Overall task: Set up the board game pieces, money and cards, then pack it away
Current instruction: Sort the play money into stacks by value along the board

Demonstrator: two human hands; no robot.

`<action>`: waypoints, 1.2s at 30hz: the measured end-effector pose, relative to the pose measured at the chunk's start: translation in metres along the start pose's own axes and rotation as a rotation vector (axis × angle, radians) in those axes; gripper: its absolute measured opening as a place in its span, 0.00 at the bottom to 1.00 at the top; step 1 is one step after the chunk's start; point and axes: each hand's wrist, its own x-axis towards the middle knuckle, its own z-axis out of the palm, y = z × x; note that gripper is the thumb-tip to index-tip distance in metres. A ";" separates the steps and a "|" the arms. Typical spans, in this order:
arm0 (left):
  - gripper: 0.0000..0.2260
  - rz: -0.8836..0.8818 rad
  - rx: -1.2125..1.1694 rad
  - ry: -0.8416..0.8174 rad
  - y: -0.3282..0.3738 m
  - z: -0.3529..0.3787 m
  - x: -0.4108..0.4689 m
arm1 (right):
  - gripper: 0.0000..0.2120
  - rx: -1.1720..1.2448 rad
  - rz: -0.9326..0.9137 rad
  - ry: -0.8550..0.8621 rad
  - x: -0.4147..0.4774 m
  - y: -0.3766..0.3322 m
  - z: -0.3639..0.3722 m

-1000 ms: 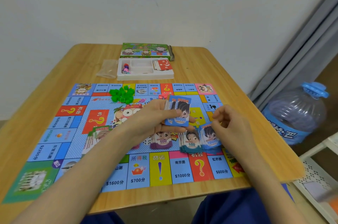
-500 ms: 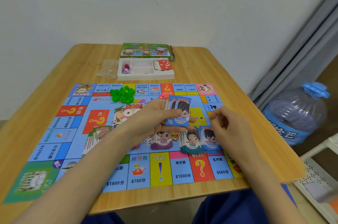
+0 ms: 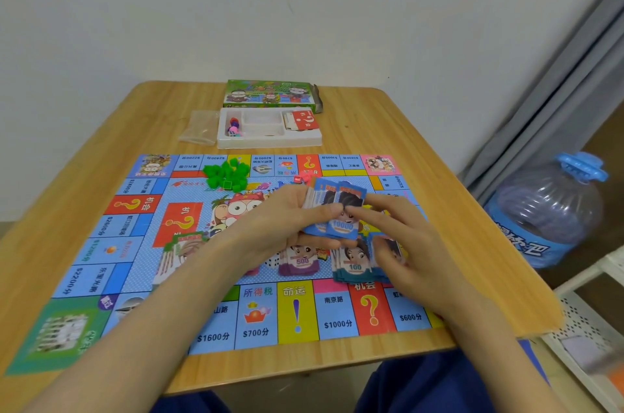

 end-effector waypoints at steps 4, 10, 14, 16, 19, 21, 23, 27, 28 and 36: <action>0.05 -0.036 -0.064 0.021 0.000 0.001 0.001 | 0.18 -0.007 0.003 0.045 0.000 0.001 0.001; 0.06 -0.029 -0.036 0.016 -0.002 -0.002 0.002 | 0.12 -0.016 0.052 0.249 0.002 -0.002 -0.005; 0.07 -0.017 -0.058 -0.047 -0.001 -0.002 0.001 | 0.11 0.185 0.216 0.399 0.002 -0.006 -0.013; 0.07 -0.014 -0.058 -0.051 -0.001 -0.003 0.000 | 0.10 0.283 0.363 0.439 0.003 -0.008 -0.015; 0.07 -0.011 -0.054 -0.043 -0.002 -0.003 0.001 | 0.05 0.325 0.510 0.397 0.005 -0.008 -0.014; 0.08 -0.010 -0.052 -0.038 -0.001 -0.003 0.000 | 0.08 0.336 0.573 0.326 0.006 -0.006 -0.013; 0.08 -0.010 -0.053 -0.031 -0.001 -0.003 0.000 | 0.09 0.331 0.604 0.270 0.006 -0.003 -0.011; 0.07 -0.011 -0.058 -0.028 0.000 -0.002 0.000 | 0.09 0.283 0.631 0.256 0.007 -0.003 -0.011; 0.07 -0.012 -0.057 -0.028 0.000 -0.002 0.000 | 0.09 0.284 0.634 0.254 0.008 -0.004 -0.011; 0.07 -0.019 -0.057 -0.015 0.000 -0.002 0.000 | 0.09 0.202 0.622 0.161 0.007 -0.001 -0.009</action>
